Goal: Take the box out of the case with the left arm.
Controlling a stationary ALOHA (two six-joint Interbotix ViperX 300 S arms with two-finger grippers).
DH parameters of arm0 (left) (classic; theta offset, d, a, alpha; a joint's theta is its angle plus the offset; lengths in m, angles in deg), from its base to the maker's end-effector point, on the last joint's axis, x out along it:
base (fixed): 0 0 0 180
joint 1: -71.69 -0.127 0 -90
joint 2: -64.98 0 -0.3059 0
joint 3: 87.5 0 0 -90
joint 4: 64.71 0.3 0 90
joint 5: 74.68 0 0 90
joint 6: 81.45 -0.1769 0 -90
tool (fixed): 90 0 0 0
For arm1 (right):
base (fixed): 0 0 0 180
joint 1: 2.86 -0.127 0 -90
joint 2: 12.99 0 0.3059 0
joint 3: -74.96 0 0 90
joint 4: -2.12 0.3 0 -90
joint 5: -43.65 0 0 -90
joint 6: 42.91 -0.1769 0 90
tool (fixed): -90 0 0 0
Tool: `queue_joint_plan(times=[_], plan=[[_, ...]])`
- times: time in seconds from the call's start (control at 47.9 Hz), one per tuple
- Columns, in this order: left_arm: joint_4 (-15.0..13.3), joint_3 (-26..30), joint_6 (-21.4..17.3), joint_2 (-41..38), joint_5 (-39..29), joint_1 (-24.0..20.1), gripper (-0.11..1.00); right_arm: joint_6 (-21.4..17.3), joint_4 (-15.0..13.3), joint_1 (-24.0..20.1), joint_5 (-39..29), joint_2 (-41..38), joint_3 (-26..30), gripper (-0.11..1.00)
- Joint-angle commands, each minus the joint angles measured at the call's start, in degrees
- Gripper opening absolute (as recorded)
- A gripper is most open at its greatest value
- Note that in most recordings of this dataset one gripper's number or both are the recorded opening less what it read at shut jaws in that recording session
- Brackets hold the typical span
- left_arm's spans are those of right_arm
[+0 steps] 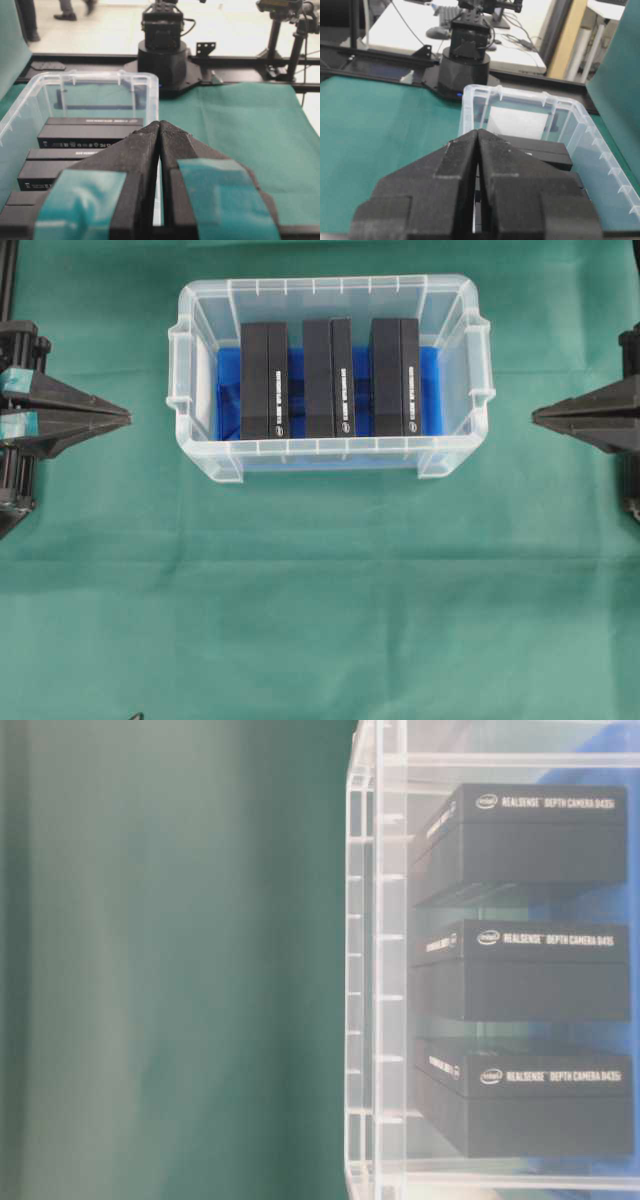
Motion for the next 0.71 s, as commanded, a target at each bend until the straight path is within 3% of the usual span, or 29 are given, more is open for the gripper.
queue_joint_plan(times=[0.0,0.355,0.689], plan=[[0.4,2.0,0.6,-0.3,0.8,0.0,0.02,-0.2,0.1,0.2,0.0,-0.6,1.4,0.07],[0.5,2.5,1.9,1.3,-0.8,0.1,0.02,-0.7,0.2,0.4,-7.0,-0.6,4.4,0.07],[0.5,5.9,2.4,6.5,-12.0,0.0,0.02,-1.3,0.2,0.4,-15.6,0.2,7.6,0.07]])
